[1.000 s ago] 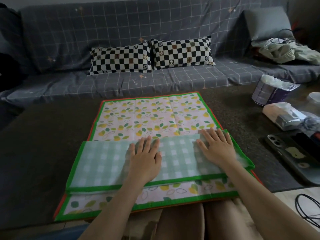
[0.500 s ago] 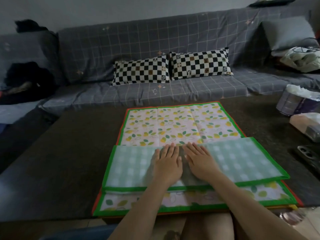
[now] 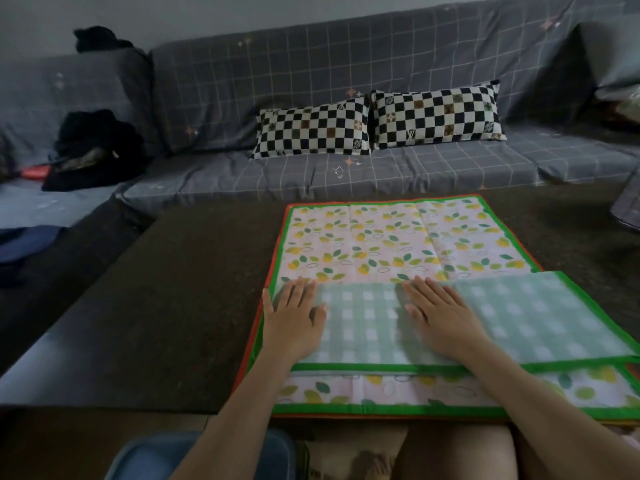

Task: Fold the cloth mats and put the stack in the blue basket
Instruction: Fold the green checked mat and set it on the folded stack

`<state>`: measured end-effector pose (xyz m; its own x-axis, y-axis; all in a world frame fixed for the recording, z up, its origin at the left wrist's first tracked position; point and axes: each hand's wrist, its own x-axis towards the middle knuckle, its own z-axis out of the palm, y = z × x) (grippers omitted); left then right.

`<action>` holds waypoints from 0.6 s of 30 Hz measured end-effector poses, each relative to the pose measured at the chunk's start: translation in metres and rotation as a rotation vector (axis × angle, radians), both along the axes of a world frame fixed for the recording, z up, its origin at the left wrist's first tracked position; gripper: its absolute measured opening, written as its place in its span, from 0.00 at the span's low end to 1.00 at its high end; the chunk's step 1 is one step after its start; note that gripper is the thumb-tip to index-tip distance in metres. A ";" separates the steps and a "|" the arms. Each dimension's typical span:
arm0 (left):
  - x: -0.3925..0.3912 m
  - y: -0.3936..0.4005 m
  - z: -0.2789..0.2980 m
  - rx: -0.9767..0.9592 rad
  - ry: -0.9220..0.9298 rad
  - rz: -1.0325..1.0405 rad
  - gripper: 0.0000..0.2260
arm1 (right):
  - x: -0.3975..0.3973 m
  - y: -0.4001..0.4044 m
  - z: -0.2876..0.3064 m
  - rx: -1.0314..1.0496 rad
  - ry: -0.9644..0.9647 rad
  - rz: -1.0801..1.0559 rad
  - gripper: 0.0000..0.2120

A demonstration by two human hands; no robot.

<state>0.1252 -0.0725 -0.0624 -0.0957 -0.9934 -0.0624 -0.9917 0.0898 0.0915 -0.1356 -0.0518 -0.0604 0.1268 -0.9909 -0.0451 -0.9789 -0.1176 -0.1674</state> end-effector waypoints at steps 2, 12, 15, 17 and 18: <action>-0.003 -0.001 0.003 0.026 -0.006 -0.002 0.26 | 0.001 0.000 0.001 0.011 0.002 0.000 0.25; 0.006 -0.021 0.036 0.081 0.062 -0.105 0.24 | 0.040 -0.005 0.012 0.045 -0.162 0.185 0.24; 0.008 -0.028 0.042 0.072 0.031 -0.146 0.26 | 0.052 -0.008 0.018 0.062 -0.217 0.221 0.25; 0.012 -0.034 0.044 0.064 0.012 -0.153 0.27 | 0.054 -0.008 0.019 0.084 -0.252 0.207 0.30; 0.014 -0.038 0.047 0.055 0.019 -0.148 0.28 | 0.053 -0.009 0.019 0.112 -0.259 0.201 0.33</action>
<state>0.1391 -0.1101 -0.0157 -0.2426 -0.9635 -0.1129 -0.9661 0.2294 0.1184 -0.0822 -0.0604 -0.0414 0.3405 -0.9357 -0.0928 -0.8612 -0.2707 -0.4302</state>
